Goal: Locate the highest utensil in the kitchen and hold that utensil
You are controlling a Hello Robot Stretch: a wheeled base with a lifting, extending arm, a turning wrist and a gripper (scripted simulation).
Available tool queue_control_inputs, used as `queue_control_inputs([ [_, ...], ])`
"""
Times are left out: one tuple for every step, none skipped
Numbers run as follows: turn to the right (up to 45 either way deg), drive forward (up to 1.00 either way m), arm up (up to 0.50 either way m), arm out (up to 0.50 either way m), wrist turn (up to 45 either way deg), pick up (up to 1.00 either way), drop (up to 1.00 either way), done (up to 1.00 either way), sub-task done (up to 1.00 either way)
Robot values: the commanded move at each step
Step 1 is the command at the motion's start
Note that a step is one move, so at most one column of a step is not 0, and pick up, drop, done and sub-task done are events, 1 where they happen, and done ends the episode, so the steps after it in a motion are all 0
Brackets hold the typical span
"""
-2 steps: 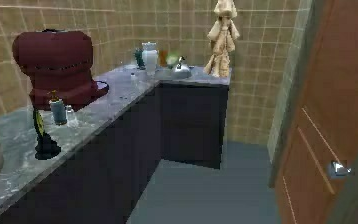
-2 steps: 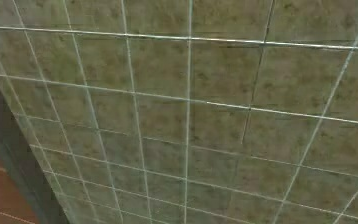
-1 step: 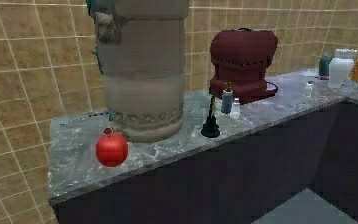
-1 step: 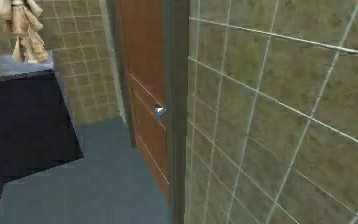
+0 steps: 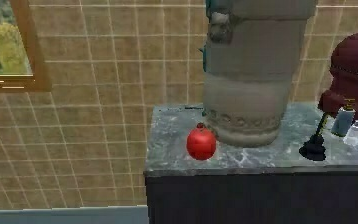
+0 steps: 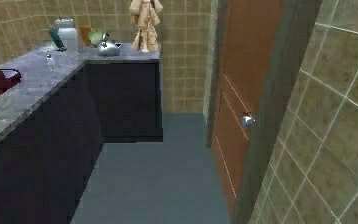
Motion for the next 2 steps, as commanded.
queue_control_inputs([
  [0.0, 0.3, 0.0, 0.0, 0.0, 0.0, 0.0, 0.0, 0.0],
  [45.0, 0.0, 0.0, 0.0, 0.0, 0.0, 0.0, 0.0, 0.0],
])
